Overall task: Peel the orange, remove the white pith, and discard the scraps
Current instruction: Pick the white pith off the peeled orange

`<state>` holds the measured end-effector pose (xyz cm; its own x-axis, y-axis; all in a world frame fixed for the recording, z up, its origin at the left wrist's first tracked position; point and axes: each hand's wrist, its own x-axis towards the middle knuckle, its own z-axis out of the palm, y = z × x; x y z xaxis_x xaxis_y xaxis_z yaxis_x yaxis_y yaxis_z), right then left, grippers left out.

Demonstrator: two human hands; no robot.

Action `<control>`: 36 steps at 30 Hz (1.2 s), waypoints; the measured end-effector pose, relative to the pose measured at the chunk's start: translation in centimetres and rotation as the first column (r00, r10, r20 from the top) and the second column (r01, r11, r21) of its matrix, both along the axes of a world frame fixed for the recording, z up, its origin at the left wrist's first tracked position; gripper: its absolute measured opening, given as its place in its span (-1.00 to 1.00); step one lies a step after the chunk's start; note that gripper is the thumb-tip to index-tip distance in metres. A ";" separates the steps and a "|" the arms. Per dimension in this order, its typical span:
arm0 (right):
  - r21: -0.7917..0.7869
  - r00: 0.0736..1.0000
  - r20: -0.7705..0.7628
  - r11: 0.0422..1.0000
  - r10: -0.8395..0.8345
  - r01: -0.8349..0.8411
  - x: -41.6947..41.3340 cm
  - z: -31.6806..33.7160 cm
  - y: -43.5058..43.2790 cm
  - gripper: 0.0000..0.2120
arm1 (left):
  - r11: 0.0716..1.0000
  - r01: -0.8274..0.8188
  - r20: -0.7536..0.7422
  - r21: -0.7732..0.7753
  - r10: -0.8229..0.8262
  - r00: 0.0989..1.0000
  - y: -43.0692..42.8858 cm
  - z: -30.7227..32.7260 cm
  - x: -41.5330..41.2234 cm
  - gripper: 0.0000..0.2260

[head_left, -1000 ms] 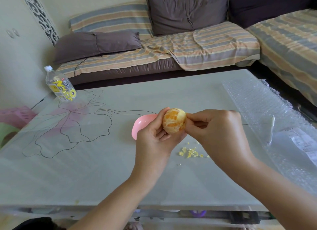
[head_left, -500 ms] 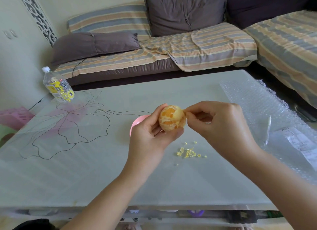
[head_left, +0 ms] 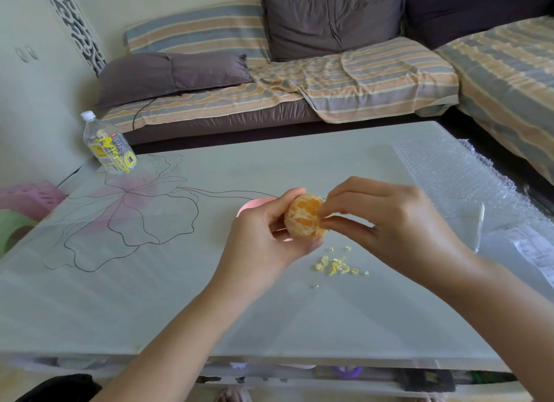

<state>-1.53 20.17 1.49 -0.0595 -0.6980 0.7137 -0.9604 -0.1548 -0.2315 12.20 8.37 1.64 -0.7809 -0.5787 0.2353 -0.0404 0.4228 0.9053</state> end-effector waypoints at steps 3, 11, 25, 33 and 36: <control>0.048 0.999 -0.038 0.999 0.026 -0.024 -0.1 -0.1 -0.1 -0.93 | 0.999 0.022 0.053 -0.049 -0.020 0.998 -0.4 -0.3 0.2 -0.44; 0.149 0.995 -0.068 0.987 0.076 -0.065 -0.2 -0.7 0.1 -0.92 | 0.997 0.042 0.191 -0.066 -0.029 0.981 -0.3 -1.0 0.7 -0.45; 0.133 0.999 -0.011 0.990 0.046 -0.044 -0.2 -0.7 0.7 -0.84 | 0.993 0.048 0.155 0.109 -0.065 0.986 -0.4 -0.8 0.4 -0.50; 0.002 0.997 -0.081 1.000 -0.008 0.008 -0.1 -0.9 0.9 -0.85 | 0.992 0.061 0.139 0.113 -0.077 0.987 -0.4 -0.4 0.5 -0.55; 0.048 0.993 -0.117 0.999 0.012 -0.006 -0.1 -0.9 0.7 -0.90 | 0.999 0.033 0.198 0.013 -0.035 0.980 -0.4 -0.7 0.7 -0.48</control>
